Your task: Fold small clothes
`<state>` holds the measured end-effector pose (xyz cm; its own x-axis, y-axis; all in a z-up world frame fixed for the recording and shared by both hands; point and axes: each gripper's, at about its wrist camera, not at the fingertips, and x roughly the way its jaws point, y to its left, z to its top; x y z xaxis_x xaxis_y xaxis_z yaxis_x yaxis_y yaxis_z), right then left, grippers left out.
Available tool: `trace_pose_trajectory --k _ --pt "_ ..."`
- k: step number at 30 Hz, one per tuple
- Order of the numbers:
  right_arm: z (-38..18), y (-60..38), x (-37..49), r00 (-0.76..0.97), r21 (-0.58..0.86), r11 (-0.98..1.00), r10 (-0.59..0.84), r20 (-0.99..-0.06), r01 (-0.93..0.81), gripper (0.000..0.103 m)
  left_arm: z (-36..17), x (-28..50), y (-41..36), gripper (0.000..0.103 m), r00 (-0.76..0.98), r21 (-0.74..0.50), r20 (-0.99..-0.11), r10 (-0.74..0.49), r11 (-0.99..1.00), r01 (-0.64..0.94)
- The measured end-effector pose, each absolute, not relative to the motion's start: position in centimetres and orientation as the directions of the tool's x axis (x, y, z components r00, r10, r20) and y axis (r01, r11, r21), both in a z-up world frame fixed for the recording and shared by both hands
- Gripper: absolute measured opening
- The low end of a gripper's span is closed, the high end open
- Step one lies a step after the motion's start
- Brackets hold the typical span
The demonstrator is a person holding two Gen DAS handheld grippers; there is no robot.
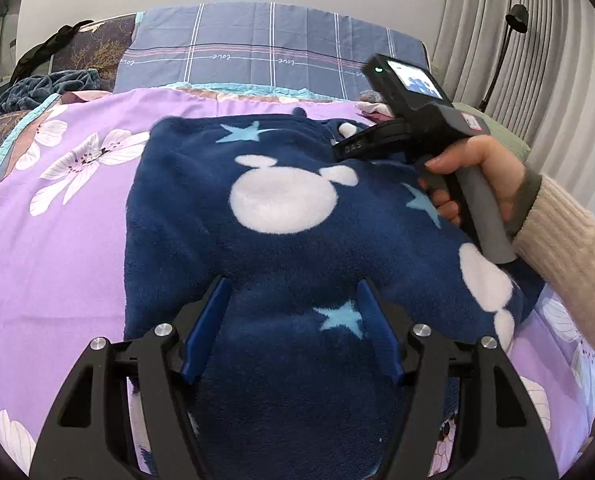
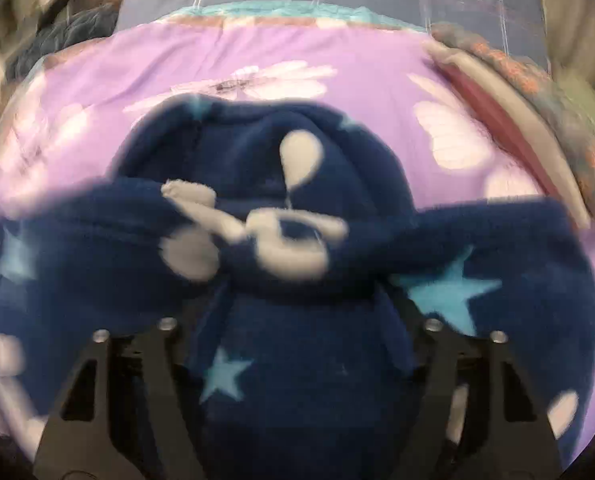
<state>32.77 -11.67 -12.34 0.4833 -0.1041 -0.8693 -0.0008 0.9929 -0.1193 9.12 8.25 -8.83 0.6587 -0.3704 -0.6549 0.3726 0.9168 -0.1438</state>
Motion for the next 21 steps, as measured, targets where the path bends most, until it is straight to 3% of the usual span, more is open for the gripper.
trace_pose_trajectory --k 8,12,14,18,21 --pt "-11.5 -12.2 31.4 0.515 -0.102 0.995 -0.082 -0.854 -0.011 0.074 -8.7 9.1 8.6 0.068 0.659 -0.166 -0.643 -0.390 0.911 0.377" --pt "-7.3 -12.3 27.0 0.624 -0.050 0.998 -0.015 -0.782 -0.038 0.072 -7.1 7.6 11.7 0.072 0.699 -0.271 -0.573 -0.429 0.904 0.332" --pt "-4.7 -10.5 21.5 0.696 -0.082 0.982 0.060 -0.715 -0.170 0.072 -6.5 6.3 14.7 0.082 0.749 -0.322 -0.528 -0.400 0.911 0.259" --pt "-4.1 -5.0 11.9 0.714 -0.188 0.874 0.223 -0.664 -0.448 0.075 -7.0 6.1 19.0 0.082 0.772 -0.366 -0.543 -0.330 0.921 0.135" --pt "-6.2 -0.2 4.2 0.624 -0.265 0.658 0.397 -0.674 -0.705 0.076 -7.4 5.9 21.4 0.082 0.784 -0.402 -0.549 -0.289 0.914 0.056"
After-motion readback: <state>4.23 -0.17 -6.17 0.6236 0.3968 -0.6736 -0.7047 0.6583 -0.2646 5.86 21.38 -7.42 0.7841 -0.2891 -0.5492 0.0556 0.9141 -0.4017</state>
